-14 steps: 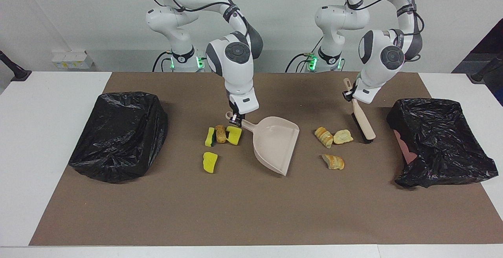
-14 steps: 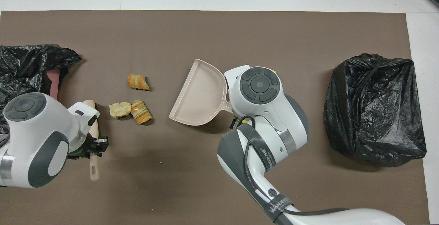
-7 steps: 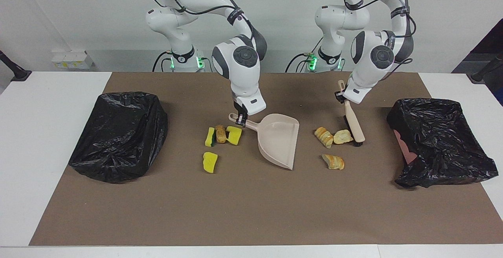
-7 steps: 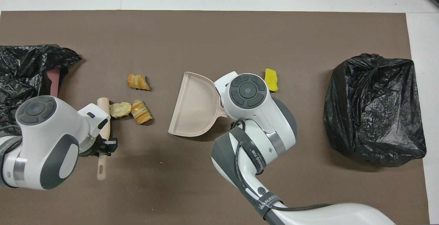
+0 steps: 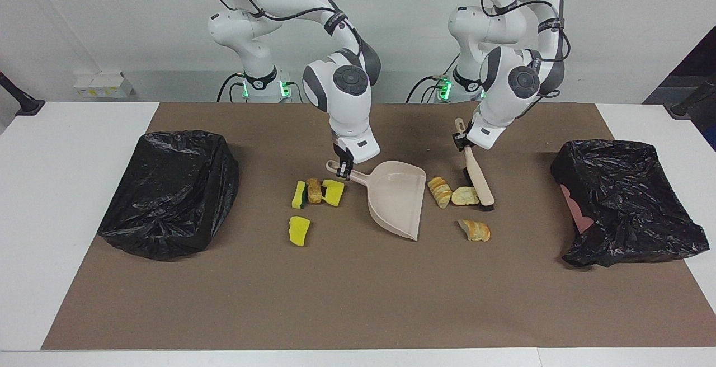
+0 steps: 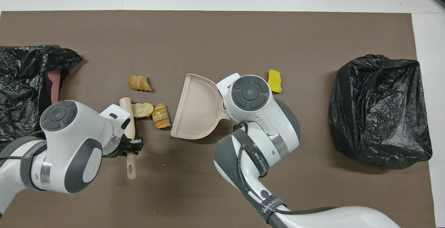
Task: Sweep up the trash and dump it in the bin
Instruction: 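Sweep the bread chunks into the dustpan with the left gripper's brush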
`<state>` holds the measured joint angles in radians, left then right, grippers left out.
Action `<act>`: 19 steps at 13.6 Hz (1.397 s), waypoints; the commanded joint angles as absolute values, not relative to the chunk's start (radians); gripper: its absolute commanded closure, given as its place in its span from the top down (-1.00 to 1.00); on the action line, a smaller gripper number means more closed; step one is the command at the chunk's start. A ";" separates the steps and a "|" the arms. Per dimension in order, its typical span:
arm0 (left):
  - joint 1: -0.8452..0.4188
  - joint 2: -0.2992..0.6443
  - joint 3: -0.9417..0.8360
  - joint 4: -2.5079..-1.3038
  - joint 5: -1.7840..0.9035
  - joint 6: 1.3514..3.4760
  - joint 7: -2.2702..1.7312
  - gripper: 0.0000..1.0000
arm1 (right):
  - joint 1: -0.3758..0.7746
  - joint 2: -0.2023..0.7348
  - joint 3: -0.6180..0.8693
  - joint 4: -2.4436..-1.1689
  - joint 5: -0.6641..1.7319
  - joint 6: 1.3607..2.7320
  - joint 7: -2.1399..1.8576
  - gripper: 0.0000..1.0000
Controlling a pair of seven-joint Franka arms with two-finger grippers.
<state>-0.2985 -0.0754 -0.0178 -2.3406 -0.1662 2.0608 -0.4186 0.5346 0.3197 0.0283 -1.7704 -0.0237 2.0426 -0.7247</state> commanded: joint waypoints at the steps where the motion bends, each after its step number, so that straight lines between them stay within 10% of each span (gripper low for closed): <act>1: -0.379 -0.034 -0.011 -2.342 -0.244 2.164 -0.472 -1.00 | 0.532 0.308 0.034 -1.781 -0.025 2.031 -0.733 -1.00; 11: -0.520 -0.005 -0.015 -2.211 -0.281 2.090 -0.434 -1.00 | 0.534 0.308 0.034 -1.781 -0.025 2.031 -0.696 -1.00; 19: -0.341 0.008 -0.002 -2.063 -0.087 1.916 -0.229 -1.00 | 0.532 0.301 0.037 -1.799 0.000 2.023 -0.674 -1.00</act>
